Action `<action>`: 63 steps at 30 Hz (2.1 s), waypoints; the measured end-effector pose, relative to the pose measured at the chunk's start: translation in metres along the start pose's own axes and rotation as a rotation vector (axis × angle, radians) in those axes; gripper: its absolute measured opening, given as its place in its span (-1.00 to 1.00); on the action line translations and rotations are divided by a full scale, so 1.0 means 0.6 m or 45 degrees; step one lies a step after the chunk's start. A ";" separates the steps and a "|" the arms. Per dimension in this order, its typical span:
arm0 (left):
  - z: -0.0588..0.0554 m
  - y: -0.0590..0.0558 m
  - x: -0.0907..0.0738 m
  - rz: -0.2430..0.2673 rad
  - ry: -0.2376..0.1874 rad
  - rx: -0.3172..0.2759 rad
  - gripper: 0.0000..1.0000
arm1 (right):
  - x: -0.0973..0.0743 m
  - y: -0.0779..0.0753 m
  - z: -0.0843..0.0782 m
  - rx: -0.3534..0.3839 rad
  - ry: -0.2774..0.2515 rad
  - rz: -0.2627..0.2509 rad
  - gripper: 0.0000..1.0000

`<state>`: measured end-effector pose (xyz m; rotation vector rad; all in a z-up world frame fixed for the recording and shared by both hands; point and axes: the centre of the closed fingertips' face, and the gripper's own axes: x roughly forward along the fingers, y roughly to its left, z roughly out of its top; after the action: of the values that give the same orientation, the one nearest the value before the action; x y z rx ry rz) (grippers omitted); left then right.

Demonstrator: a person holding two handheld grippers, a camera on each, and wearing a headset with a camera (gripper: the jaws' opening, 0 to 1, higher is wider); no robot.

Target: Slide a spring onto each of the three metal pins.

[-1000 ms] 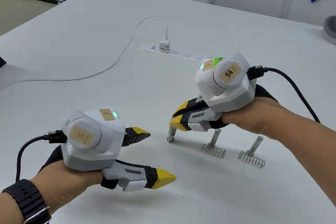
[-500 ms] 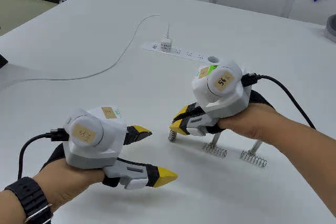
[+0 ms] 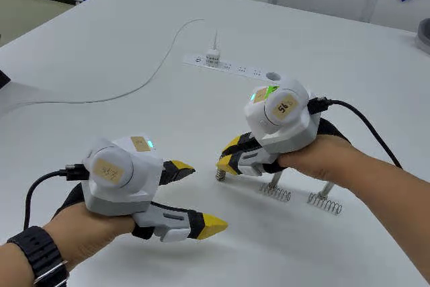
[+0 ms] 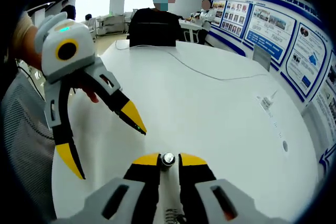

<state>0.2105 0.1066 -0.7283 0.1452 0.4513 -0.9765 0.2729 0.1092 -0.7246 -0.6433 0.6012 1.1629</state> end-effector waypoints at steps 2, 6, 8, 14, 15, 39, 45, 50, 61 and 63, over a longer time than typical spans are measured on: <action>0.001 0.000 0.000 0.000 0.000 0.000 0.35 | -0.002 0.001 0.000 0.000 -0.001 -0.002 -0.69; 0.001 0.001 0.000 0.000 -0.001 0.000 0.35 | -0.010 -0.002 -0.002 0.014 -0.015 -0.014 -0.66; 0.002 0.001 0.000 -0.001 -0.003 0.001 0.35 | -0.016 -0.003 -0.004 0.023 -0.018 -0.020 -0.66; 0.003 0.000 0.002 -0.003 -0.003 0.001 0.35 | -0.038 -0.004 -0.011 0.058 -0.046 -0.042 -0.65; 0.003 0.000 0.002 -0.003 -0.003 0.001 0.35 | -0.041 -0.004 -0.013 0.059 -0.046 -0.046 -0.65; 0.009 -0.006 0.003 -0.009 -0.007 0.008 0.34 | -0.109 0.027 -0.069 0.112 -0.052 -0.106 -0.63; 0.009 -0.009 0.005 -0.014 -0.004 0.011 0.34 | -0.118 0.028 -0.093 0.143 -0.038 -0.124 -0.63; 0.008 -0.010 0.006 -0.016 -0.003 0.010 0.34 | -0.123 0.029 -0.112 0.161 -0.018 -0.132 -0.63; 0.004 -0.012 0.006 -0.021 0.008 0.010 0.32 | -0.112 0.008 -0.167 0.213 0.061 -0.148 -0.63; 0.003 -0.012 0.007 -0.021 0.011 0.011 0.32 | -0.108 0.006 -0.170 0.218 0.066 -0.144 -0.63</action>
<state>0.2070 0.0988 -0.7278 0.1536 0.4568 -0.9946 0.2412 -0.0053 -0.7471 -0.5549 0.6915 0.9804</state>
